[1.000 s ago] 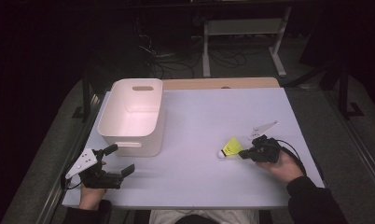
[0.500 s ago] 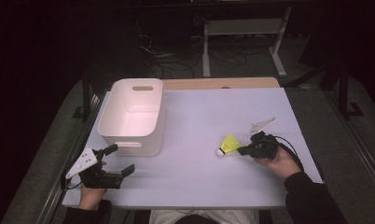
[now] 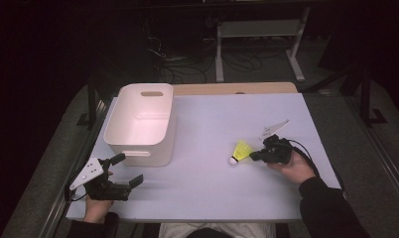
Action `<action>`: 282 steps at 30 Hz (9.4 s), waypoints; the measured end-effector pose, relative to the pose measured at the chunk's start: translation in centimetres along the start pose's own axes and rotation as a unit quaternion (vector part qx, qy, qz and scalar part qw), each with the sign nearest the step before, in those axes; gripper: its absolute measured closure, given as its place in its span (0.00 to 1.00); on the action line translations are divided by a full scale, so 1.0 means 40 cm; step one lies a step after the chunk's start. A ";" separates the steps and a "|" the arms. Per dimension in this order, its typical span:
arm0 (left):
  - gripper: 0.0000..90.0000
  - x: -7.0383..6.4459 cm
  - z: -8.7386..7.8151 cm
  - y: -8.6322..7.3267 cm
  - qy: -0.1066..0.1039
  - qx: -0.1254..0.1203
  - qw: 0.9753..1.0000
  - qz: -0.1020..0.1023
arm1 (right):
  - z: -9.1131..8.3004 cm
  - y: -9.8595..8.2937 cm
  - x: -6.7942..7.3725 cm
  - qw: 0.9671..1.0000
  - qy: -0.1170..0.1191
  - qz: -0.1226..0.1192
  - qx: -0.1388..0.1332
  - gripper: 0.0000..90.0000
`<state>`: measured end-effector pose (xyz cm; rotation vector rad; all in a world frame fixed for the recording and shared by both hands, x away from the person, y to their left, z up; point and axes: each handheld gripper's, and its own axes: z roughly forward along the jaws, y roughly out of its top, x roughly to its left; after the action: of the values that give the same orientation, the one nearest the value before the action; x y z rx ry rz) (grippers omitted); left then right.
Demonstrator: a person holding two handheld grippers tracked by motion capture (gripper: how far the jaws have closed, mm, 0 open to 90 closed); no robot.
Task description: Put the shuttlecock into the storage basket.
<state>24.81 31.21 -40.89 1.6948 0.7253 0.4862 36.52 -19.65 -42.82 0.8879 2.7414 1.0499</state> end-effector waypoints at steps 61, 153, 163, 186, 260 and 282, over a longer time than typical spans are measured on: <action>0.00 0.000 -0.002 0.000 -0.001 -0.001 1.000 0.001 | 0.139 0.143 -0.040 0.999 0.022 0.018 -0.029 0.98; 0.00 -0.001 -0.002 -0.001 -0.004 -0.001 1.000 0.001 | 0.127 0.202 0.211 0.989 0.109 -0.100 -0.017 0.74; 0.00 -0.001 -0.002 -0.001 -0.005 0.000 1.000 0.001 | 0.144 0.211 0.210 0.990 0.097 -0.102 0.010 0.39; 0.00 -0.001 -0.002 -0.001 -0.007 0.001 1.000 0.002 | 0.192 0.221 0.192 0.986 0.093 -0.126 0.056 0.00; 0.00 -0.001 -0.001 -0.001 -0.009 0.002 1.000 0.003 | 0.170 0.256 0.163 0.975 0.122 -0.172 0.063 0.70; 0.00 -0.001 -0.001 -0.001 -0.009 0.003 1.000 0.003 | 0.119 0.303 0.168 0.977 0.114 -0.173 0.042 0.70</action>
<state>24.75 31.22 -40.92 1.7052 0.7104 0.4735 38.16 -5.93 -37.91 0.2880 2.9944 1.0274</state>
